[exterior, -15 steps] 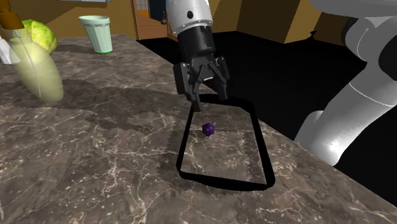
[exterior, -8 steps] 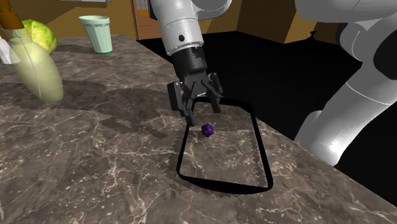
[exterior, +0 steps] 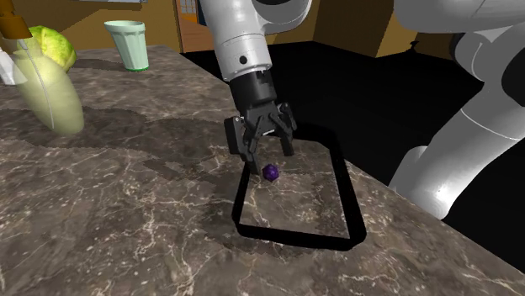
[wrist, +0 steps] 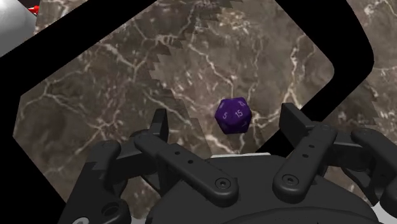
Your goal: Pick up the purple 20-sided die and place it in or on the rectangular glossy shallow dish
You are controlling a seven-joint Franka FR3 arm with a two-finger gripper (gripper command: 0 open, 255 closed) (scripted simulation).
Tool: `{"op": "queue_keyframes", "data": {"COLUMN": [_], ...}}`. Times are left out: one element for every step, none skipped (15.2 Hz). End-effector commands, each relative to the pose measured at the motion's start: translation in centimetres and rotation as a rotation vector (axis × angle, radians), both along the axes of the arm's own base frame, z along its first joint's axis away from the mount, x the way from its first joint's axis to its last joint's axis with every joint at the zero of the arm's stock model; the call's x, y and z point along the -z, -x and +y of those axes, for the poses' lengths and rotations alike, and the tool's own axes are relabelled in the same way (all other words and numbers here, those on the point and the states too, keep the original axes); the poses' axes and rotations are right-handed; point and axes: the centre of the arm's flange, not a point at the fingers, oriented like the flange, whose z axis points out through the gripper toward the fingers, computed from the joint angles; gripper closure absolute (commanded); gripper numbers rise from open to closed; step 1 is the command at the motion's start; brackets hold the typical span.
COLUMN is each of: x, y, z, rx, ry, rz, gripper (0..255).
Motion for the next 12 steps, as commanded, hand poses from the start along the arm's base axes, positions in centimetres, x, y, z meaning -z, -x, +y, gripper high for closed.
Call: {"op": "queue_keyframes", "data": {"x": [0.15,0.15,0.12,0.06,-0.04,-0.41,-0.6,-0.51,-0.55,-0.55,-0.54,0.15], "y": [0.0,0.01,0.03,0.06,0.21,0.32,0.22,0.32,0.33,0.32,0.3,0.0], "z": [0.02,0.02,0.03,0.1,-0.02,0.3,0.19,0.17,0.14,0.21,0.21,0.02], "rx": [-0.001,-0.001,-0.001,-0.001,-0.001,0.0,-0.001,-0.001,-0.001,-0.001,-0.001,-0.001], "ry": [0.003,0.003,0.003,0.003,0.003,0.003,0.003,0.003,0.003,0.003,0.003,0.003], "rz": [0.002,0.002,0.001,0.001,0.001,0.001,0.001,0.001,0.001,0.001,0.001,0.002], "gripper": [0,0,255,255,255,255,255,255,255,255,255,255]}}
